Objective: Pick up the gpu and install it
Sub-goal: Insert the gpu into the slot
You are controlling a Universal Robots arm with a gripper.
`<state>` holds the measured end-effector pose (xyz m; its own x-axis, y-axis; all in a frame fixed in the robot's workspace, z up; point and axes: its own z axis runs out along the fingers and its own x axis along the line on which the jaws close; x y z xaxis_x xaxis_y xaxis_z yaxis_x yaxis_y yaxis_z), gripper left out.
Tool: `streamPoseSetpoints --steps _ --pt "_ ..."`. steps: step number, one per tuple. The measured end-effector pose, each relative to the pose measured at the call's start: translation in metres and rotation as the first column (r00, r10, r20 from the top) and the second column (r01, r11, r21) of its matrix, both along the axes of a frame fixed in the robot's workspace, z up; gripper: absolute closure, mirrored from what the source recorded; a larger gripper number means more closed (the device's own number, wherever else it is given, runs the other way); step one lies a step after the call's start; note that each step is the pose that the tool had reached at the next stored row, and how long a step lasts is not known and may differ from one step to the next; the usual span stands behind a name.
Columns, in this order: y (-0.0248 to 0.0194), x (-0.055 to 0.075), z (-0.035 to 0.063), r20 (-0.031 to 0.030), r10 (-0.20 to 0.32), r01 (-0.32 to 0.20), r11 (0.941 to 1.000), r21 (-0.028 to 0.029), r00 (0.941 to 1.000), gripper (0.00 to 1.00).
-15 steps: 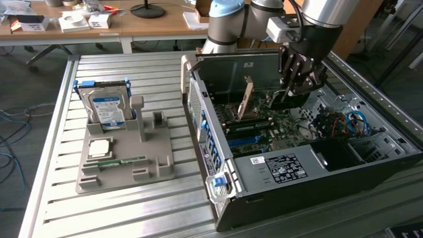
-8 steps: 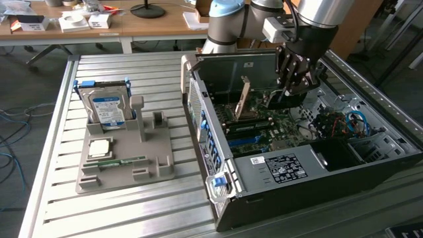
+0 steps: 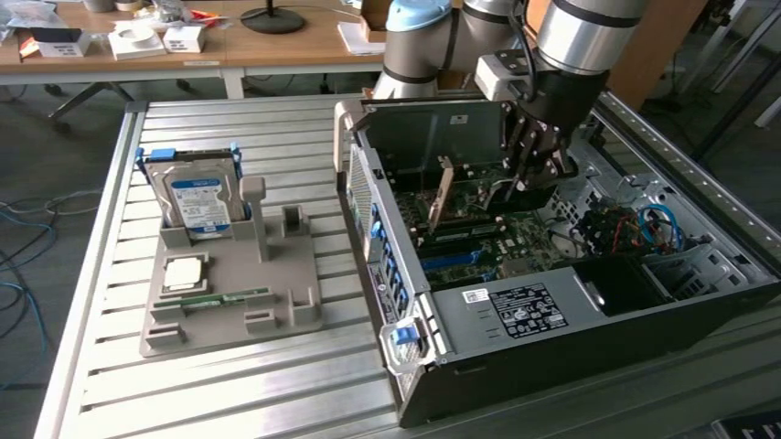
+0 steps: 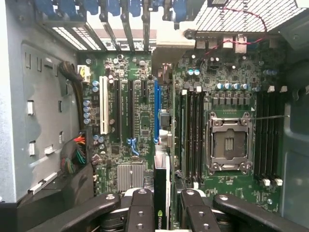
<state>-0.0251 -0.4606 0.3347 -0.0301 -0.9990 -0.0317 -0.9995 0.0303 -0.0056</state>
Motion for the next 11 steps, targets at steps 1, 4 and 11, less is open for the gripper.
streamPoseSetpoints --steps 1,4,11 --pt "0.0 0.0 0.0 0.0 0.0 0.0 1.0 0.0 1.0 0.74" --pt "0.0 0.0 -0.0004 0.0 0.0 0.0 1.0 0.0001 1.0 0.74" --pt "0.0 0.0 -0.0127 0.0 0.0 0.0 1.0 0.0001 1.0 0.74"
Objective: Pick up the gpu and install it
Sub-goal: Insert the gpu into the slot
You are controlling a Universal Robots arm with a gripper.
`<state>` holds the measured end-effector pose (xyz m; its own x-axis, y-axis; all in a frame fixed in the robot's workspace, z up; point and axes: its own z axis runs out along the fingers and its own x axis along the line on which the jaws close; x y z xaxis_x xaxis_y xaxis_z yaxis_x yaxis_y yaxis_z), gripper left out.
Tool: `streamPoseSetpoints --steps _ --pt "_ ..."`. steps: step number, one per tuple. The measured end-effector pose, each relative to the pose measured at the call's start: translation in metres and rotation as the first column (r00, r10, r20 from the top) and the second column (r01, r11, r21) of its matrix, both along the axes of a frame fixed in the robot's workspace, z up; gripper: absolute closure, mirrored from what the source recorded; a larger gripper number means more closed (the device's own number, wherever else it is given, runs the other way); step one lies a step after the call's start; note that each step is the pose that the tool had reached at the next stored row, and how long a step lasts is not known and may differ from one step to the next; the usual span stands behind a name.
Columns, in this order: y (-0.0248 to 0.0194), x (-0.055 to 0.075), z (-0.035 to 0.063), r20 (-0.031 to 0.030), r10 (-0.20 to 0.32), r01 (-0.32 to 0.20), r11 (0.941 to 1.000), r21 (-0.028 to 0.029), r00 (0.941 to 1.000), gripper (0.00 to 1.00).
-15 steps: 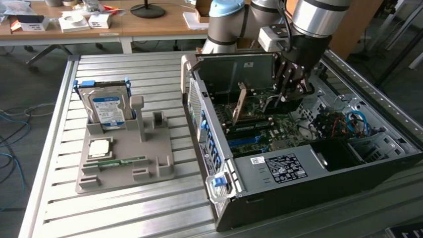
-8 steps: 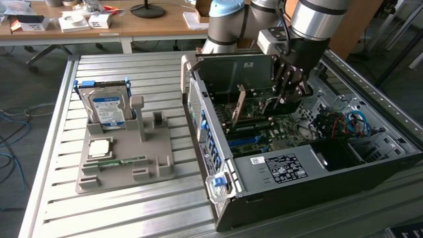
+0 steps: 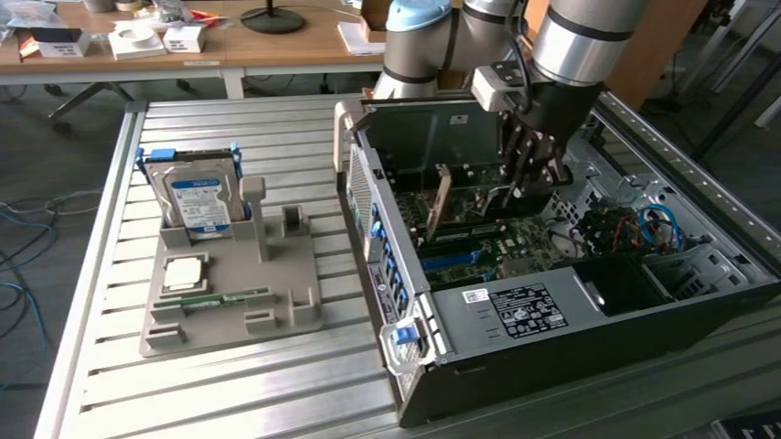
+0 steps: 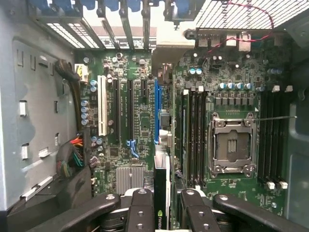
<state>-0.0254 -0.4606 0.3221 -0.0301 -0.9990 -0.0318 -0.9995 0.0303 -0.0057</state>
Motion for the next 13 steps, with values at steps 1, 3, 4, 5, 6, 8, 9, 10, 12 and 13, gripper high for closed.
streamPoseSetpoints --steps 1,3,4,5,6,8,9,10,12,13 --pt "0.0 0.0 -0.0018 0.0 0.0 0.0 1.0 0.0 1.0 0.74" --pt "0.0 -0.0001 -0.0054 0.0 0.0 0.0 1.0 0.0001 1.0 0.74" --pt "0.0 -0.0001 -0.0069 0.0 0.0 0.0 1.0 0.0 1.0 0.74" --pt "0.0 -0.0002 -0.0081 0.0 0.0 0.0 1.0 0.0 1.0 0.74" --pt "0.0 -0.0003 -0.0094 -0.0001 0.0 0.0 1.0 0.0 1.0 0.74" --pt "0.0 -0.0003 -0.0105 -0.0001 0.0 0.0 1.0 -0.0001 1.0 0.74" --pt "0.0 -0.0007 -0.0107 -0.0001 0.0 0.0 1.0 -0.0003 1.0 0.74" --pt "-0.0001 -0.0014 -0.0109 -0.0001 0.0 0.0 1.0 -0.0003 1.0 0.74" --pt "0.0 -0.0031 -0.0114 0.0 0.0 0.0 1.0 -0.0001 1.0 0.74" --pt "0.0 -0.004 -0.0116 -0.0001 0.0 0.0 1.0 -0.0001 1.0 0.74"
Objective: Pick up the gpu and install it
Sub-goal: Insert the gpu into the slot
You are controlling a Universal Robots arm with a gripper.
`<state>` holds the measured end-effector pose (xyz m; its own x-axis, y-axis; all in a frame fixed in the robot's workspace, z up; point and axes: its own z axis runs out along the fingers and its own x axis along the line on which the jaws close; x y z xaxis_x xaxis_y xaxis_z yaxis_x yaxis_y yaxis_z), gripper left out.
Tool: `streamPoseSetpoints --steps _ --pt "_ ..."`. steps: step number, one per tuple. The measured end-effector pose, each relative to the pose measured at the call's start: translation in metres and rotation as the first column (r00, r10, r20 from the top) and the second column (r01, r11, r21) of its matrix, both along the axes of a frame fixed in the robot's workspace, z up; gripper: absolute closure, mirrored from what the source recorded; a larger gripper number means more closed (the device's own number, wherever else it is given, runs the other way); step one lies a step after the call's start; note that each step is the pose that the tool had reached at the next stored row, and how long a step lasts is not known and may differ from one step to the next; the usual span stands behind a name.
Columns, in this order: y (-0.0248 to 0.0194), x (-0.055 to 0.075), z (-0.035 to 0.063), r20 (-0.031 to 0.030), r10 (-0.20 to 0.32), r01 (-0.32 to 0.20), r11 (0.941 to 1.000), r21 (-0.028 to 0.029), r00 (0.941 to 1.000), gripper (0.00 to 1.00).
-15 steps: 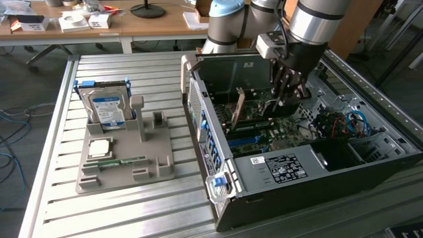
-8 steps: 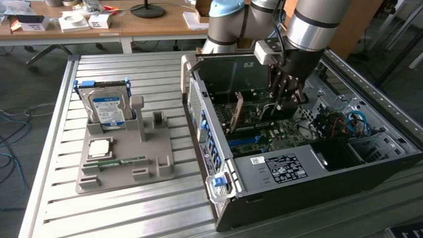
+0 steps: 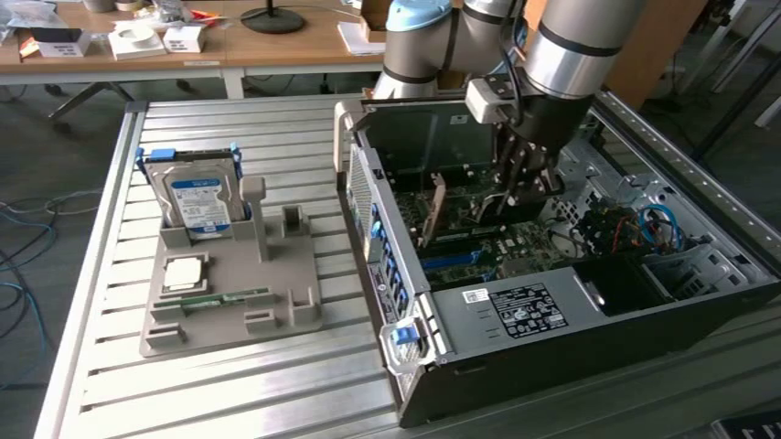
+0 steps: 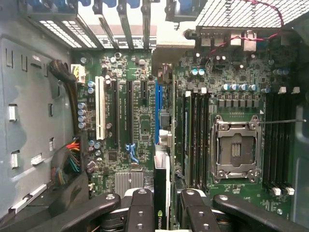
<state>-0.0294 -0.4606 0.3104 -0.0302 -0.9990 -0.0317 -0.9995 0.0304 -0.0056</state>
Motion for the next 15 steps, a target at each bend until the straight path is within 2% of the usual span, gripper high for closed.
streamPoseSetpoints --steps 8,15 --pt "0.0 -0.002 -0.0105 0.0 0.0 0.0 1.0 0.0001 1.0 0.74" --pt "0.0 -0.005 -0.0109 0.0001 0.0 0.0 1.0 0.0003 1.0 0.74"
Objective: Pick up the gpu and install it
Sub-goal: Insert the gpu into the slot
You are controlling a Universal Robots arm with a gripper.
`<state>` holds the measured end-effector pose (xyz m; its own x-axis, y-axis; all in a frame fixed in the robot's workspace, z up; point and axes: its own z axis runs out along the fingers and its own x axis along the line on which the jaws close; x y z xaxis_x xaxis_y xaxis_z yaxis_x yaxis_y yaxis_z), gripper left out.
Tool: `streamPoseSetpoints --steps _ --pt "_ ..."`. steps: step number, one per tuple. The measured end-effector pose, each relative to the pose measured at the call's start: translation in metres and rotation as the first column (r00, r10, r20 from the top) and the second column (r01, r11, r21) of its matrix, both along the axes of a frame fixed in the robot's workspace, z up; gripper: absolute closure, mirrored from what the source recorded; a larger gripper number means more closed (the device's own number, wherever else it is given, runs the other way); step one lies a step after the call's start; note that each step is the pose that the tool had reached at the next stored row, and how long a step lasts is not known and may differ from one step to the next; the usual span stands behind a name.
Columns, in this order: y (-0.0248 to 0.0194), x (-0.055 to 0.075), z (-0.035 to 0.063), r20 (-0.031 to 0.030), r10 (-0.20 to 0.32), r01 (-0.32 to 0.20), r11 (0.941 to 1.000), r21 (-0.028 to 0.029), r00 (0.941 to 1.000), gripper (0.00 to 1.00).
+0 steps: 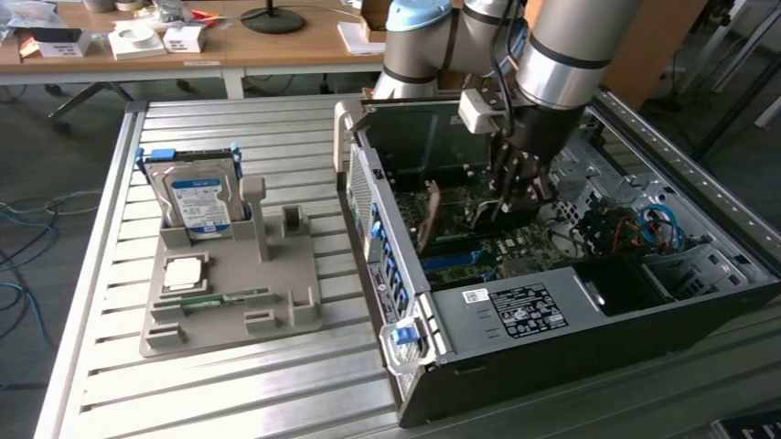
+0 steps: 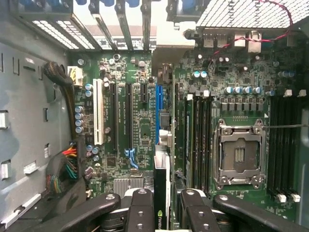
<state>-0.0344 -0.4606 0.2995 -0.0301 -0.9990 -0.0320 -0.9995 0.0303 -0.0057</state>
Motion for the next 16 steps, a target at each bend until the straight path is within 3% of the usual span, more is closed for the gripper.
streamPoseSetpoints --steps 6,16 --pt "-0.0001 -0.005 -0.0005 -0.0001 0.0 0.0 1.0 -0.0002 1.0 0.74" --pt "-0.0001 -0.007 -0.0121 -0.0001 0.0 0.0 1.0 -0.0003 1.0 0.74"
